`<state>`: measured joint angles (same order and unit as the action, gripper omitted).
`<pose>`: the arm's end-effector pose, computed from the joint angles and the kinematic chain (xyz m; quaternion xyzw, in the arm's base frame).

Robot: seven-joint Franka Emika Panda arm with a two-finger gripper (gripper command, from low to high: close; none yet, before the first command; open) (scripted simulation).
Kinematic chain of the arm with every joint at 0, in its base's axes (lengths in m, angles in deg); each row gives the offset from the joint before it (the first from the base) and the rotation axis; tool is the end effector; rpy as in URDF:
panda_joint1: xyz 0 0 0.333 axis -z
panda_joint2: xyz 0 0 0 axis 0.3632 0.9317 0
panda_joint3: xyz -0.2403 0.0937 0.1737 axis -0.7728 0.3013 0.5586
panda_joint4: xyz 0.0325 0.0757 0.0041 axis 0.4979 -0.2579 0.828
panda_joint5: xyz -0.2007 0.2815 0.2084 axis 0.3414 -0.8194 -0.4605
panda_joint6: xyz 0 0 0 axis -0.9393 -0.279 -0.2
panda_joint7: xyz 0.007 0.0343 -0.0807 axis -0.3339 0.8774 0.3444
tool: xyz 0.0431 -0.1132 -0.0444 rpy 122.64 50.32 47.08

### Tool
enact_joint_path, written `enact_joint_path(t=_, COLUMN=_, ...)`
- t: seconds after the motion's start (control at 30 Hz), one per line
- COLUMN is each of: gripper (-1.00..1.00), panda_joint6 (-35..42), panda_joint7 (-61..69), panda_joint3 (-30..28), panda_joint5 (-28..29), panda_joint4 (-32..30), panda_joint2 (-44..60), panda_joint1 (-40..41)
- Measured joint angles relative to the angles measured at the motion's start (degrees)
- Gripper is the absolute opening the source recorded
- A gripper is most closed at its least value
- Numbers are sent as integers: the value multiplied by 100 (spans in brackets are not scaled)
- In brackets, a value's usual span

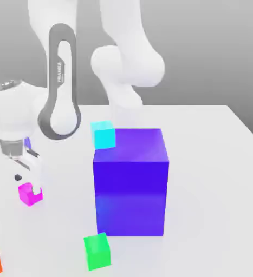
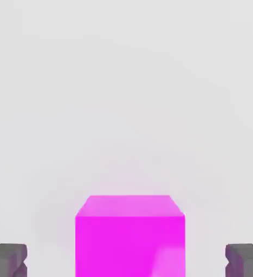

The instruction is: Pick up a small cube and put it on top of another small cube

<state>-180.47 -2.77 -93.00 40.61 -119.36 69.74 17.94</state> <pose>0.2422 -0.2817 0.1056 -0.7314 0.6820 -0.0040 0.0026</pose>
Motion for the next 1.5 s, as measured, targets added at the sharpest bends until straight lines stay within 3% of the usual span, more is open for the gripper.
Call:
enact_joint_path(t=0.07, gripper=0, panda_joint6=-204, panda_joint7=90, panda_joint3=199, panda_joint5=-87, panda_joint4=39, panda_joint2=258, panda_joint1=184)
enact_joint_path(t=0.1, gripper=-100, panda_joint6=-276, panda_joint7=117, panda_joint3=259, panda_joint5=-107, panda_joint4=51, panda_joint2=349, panda_joint1=243)
enact_joint_path(t=0.4, gripper=-100, panda_joint6=-124, panda_joint7=23, panda_joint3=161, panda_joint5=-13, panda_joint4=24, panda_joint2=157, panda_joint1=159)
enact_joint_path(t=0.77, gripper=-100, panda_joint6=884, panda_joint7=-941, panda_joint3=-554, panda_joint5=1251, panda_joint4=-156, panda_joint2=-1129, panda_joint1=-273)
enact_joint_path(t=1.5, gripper=-100, panda_joint6=1516, panda_joint7=2867, panda_joint3=214, panda_joint5=206, panda_joint4=1095, panda_joint2=-1289, panda_joint1=-1094)
